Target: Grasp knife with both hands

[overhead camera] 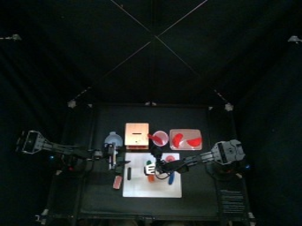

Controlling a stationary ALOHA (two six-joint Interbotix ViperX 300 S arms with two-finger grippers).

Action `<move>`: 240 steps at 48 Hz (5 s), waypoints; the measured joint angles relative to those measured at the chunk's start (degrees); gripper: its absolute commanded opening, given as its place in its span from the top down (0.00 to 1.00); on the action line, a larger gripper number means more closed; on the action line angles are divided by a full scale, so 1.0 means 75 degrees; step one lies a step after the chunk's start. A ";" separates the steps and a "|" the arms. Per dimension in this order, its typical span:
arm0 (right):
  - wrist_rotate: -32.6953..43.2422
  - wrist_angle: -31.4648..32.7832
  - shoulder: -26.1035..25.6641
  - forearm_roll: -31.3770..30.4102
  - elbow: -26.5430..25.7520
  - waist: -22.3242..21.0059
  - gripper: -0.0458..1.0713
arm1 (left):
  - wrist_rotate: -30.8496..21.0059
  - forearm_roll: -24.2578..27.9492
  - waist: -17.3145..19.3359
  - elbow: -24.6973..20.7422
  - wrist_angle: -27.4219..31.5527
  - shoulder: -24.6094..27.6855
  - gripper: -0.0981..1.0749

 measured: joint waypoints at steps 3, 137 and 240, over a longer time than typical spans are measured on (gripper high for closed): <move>-0.0012 0.0082 -0.0141 -0.0117 0.0105 0.0000 0.05 | 0.0000 -0.0012 0.0012 0.0000 0.0000 0.0000 0.12; -1.4250 0.2812 -0.2250 0.2602 -0.0293 -0.4137 0.05 | 0.0000 -0.1301 0.1043 -0.0211 0.0141 -0.0961 0.12; -1.6922 0.3937 0.0246 0.4242 -0.3223 -0.4828 0.47 | 0.0012 -0.1031 0.1500 -0.0047 0.0141 -0.0961 0.12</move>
